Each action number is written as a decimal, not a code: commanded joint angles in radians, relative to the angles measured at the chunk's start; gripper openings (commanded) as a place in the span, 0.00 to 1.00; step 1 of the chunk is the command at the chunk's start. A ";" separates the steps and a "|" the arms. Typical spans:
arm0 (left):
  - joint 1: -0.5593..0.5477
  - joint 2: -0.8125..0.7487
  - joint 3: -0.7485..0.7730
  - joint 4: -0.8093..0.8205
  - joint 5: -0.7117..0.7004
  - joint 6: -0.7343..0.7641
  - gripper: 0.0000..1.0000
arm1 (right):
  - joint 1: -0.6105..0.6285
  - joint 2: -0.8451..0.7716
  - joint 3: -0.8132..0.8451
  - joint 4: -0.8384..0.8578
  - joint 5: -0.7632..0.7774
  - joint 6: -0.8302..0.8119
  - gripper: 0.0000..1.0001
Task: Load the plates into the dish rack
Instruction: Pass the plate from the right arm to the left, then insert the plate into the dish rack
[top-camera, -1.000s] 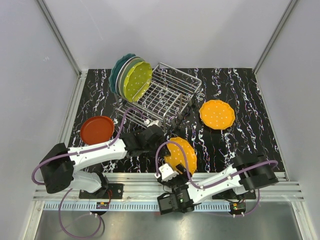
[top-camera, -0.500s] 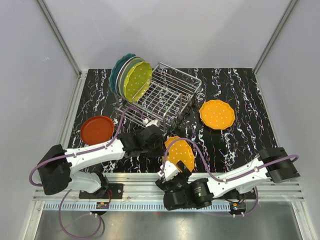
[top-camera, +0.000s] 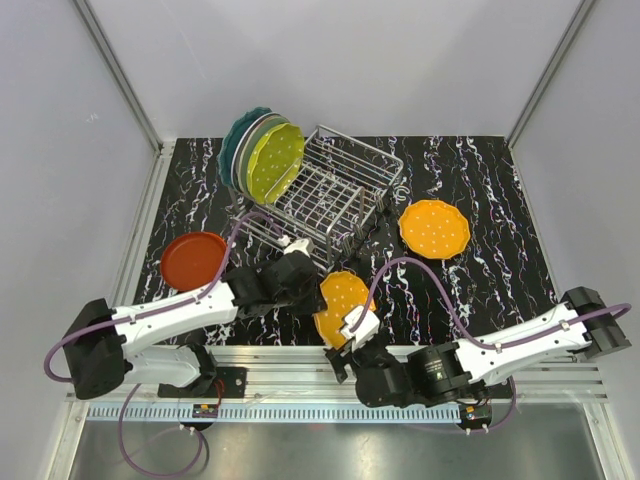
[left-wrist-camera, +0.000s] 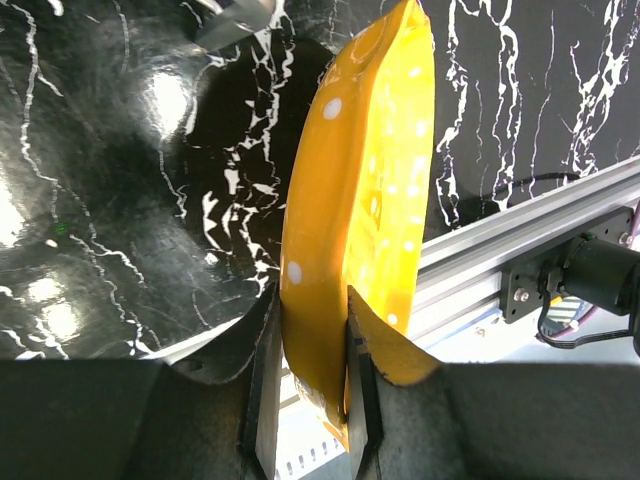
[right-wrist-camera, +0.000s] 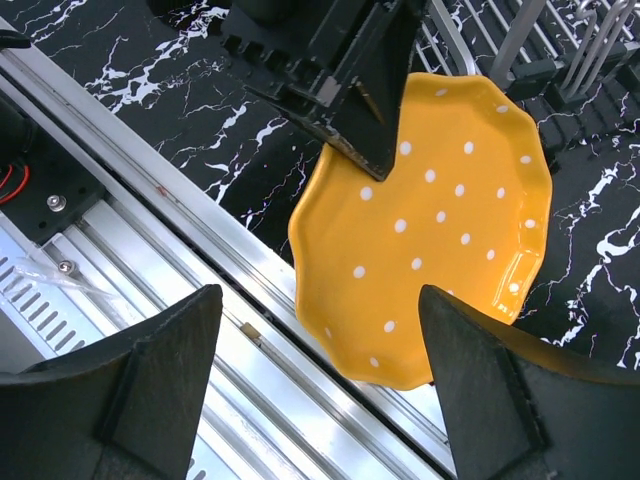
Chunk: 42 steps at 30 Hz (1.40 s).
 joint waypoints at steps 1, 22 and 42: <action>-0.001 -0.076 -0.001 0.097 -0.021 0.007 0.00 | 0.004 -0.024 -0.001 -0.010 0.037 0.021 0.85; -0.001 -0.376 -0.076 0.007 -0.185 0.194 0.00 | -0.335 -0.176 -0.011 -0.089 -0.009 0.162 0.58; -0.001 -0.600 0.172 -0.197 -0.220 0.512 0.00 | -0.452 -0.239 -0.034 -0.035 0.025 0.050 0.54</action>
